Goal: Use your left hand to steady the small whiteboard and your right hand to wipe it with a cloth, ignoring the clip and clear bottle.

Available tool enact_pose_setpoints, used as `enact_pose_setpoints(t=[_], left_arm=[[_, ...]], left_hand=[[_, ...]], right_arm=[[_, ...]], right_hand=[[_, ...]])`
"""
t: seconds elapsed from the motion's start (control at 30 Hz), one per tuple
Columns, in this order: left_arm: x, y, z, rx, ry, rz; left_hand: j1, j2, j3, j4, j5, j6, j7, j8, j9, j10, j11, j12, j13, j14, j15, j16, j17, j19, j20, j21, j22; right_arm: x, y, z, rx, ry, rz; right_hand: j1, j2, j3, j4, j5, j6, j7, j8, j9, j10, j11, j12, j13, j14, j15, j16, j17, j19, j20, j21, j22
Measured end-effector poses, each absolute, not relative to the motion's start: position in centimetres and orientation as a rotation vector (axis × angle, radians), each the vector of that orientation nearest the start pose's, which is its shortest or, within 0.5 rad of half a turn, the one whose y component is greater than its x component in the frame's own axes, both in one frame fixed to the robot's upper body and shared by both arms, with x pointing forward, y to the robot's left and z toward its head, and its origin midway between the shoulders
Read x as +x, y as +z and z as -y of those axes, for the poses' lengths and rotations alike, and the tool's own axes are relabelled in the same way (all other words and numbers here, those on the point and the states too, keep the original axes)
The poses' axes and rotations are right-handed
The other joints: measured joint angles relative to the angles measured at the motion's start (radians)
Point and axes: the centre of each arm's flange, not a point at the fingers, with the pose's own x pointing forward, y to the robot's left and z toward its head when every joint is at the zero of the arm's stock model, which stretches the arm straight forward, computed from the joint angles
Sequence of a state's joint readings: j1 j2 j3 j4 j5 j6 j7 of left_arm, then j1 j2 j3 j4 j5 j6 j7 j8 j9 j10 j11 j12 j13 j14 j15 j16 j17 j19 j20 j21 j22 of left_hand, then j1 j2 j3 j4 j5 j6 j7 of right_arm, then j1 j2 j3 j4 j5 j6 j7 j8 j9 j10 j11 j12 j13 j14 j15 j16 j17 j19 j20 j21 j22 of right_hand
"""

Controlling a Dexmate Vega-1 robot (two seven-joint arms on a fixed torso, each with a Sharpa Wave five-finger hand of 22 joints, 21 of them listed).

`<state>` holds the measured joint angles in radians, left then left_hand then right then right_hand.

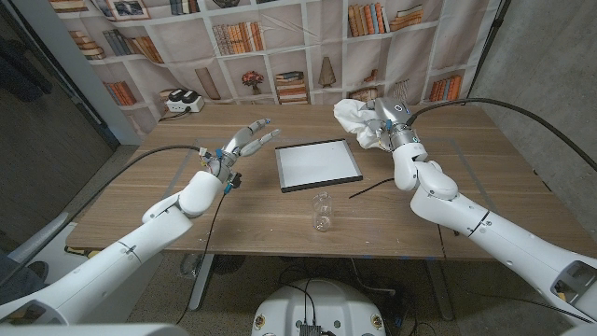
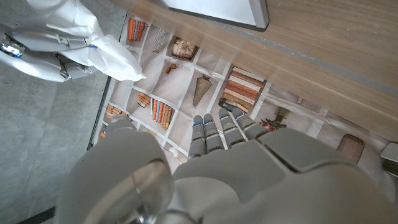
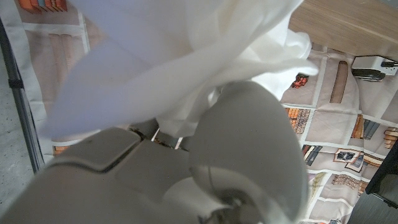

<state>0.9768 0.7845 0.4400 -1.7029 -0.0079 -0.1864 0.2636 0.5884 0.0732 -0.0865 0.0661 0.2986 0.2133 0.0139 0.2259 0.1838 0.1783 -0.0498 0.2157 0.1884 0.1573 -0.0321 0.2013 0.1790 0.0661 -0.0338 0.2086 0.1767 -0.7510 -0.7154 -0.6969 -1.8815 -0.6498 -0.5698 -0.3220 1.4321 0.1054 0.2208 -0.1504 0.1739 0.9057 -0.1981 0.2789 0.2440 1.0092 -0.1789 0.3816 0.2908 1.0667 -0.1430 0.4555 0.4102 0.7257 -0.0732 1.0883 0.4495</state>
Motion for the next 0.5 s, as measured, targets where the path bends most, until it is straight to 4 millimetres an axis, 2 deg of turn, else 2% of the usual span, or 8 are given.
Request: enact_pose_setpoints(t=[0.07,0.1,0.17,0.37,0.4,0.43,0.5], left_arm=[[57.4,-1.3,-25.8,0.739,-0.081,0.778],[57.2,-1.3,-25.3,0.801,-0.085,0.796],[57.1,-1.5,-24.8,0.864,-0.093,0.801],[56.7,-1.6,-24.0,0.917,-0.113,0.809],[56.9,-1.9,-24.0,0.99,-0.092,0.803],[56.8,-2.0,-23.8,0.993,-0.097,0.804],[56.7,-2.2,-23.5,1.049,-0.084,0.815]], left_hand=[[0.007,0.007,0.0,0.0,0.0,0.005,0.002,0.002,0.0,0.0,0.0,0.0,0.0,0.0,0.0,0.0,0.0,0.0,0.0,0.0,0.0],[0.007,0.007,0.0,0.0,0.0,0.01,-0.001,0.004,0.0,0.002,-0.002,0.0,0.0,0.0,0.0,0.0,0.0,0.0,0.0,0.0,0.0],[0.007,0.007,0.0,0.0,0.004,0.014,-0.003,0.004,0.0,0.009,-0.009,0.0,0.0,0.0,0.0,0.0,0.0,0.0,0.0,0.0,0.0],[0.01,0.011,0.0,0.0,0.007,0.03,-0.019,0.004,0.0,0.021,-0.021,0.0,0.0,0.012,-0.004,0.0,0.0,0.004,-0.004,0.0,0.0],[0.01,0.011,0.003,-0.003,0.007,0.032,-0.021,0.004,0.0,0.024,-0.024,0.0,0.0,0.014,-0.006,0.0,0.0,0.009,-0.004,0.0,0.0],[0.018,0.019,0.008,-0.008,0.009,0.035,-0.024,0.004,0.0,0.028,-0.027,0.0,0.0,0.019,-0.007,0.0,0.0,0.011,-0.003,0.0,0.0],[0.065,0.058,0.037,-0.037,0.021,0.05,-0.032,0.004,0.0,0.044,-0.033,0.0,0.0,0.031,-0.005,0.0,-0.002,0.02,-0.002,0.0,0.0]], right_arm=[[57.2,5.4,20.1,-1.321,-0.449,0.721],[57.1,5.4,19.3,-1.315,-0.436,0.73],[57.1,5.5,19.0,-1.317,-0.43,0.733],[57.1,5.5,18.6,-1.321,-0.418,0.743],[57.1,5.6,18.4,-1.317,-0.415,0.747],[57.1,5.6,18.3,-1.318,-0.412,0.75],[57.3,5.6,18.2,-1.318,-0.408,0.751]], right_hand=[[0.0,0.0,0.002,-0.002,0.0,0.0,0.0,0.0,0.0,0.0,0.0,0.0,0.0,0.0,0.0,0.0,0.0,-0.003,0.003,0.0,0.0],[0.0,0.0,0.002,-0.002,0.002,0.0,0.0,0.0,0.0,0.0,0.0,0.0,0.0,0.0,0.0,-0.001,0.0,-0.003,0.003,0.0,0.0],[0.001,-0.001,0.002,-0.002,0.004,0.0,0.0,0.0,0.0,0.0,0.0,-0.001,0.002,0.0,0.0,-0.003,0.0,-0.003,0.003,0.0,0.0],[0.001,-0.001,0.008,0.002,0.004,-0.004,0.004,0.0,0.0,0.0,0.0,-0.004,0.004,-0.001,-0.001,-0.005,0.005,-0.003,0.003,0.0,-0.004],[0.001,-0.001,0.009,0.003,0.004,-0.004,0.004,0.0,0.0,-0.002,0.002,-0.004,0.004,-0.002,-0.002,-0.005,0.005,-0.004,0.003,0.0,-0.005],[0.001,-0.001,0.009,0.003,0.004,-0.004,0.004,0.0,0.0,-0.002,0.002,-0.004,0.004,-0.002,-0.002,-0.005,0.005,-0.007,0.0,0.0,-0.005],[0.001,-0.001,0.009,0.003,0.004,-0.004,0.004,0.0,0.0,-0.002,0.002,-0.004,0.004,-0.002,-0.002,-0.005,0.005,-0.007,0.0,0.0,-0.005]])
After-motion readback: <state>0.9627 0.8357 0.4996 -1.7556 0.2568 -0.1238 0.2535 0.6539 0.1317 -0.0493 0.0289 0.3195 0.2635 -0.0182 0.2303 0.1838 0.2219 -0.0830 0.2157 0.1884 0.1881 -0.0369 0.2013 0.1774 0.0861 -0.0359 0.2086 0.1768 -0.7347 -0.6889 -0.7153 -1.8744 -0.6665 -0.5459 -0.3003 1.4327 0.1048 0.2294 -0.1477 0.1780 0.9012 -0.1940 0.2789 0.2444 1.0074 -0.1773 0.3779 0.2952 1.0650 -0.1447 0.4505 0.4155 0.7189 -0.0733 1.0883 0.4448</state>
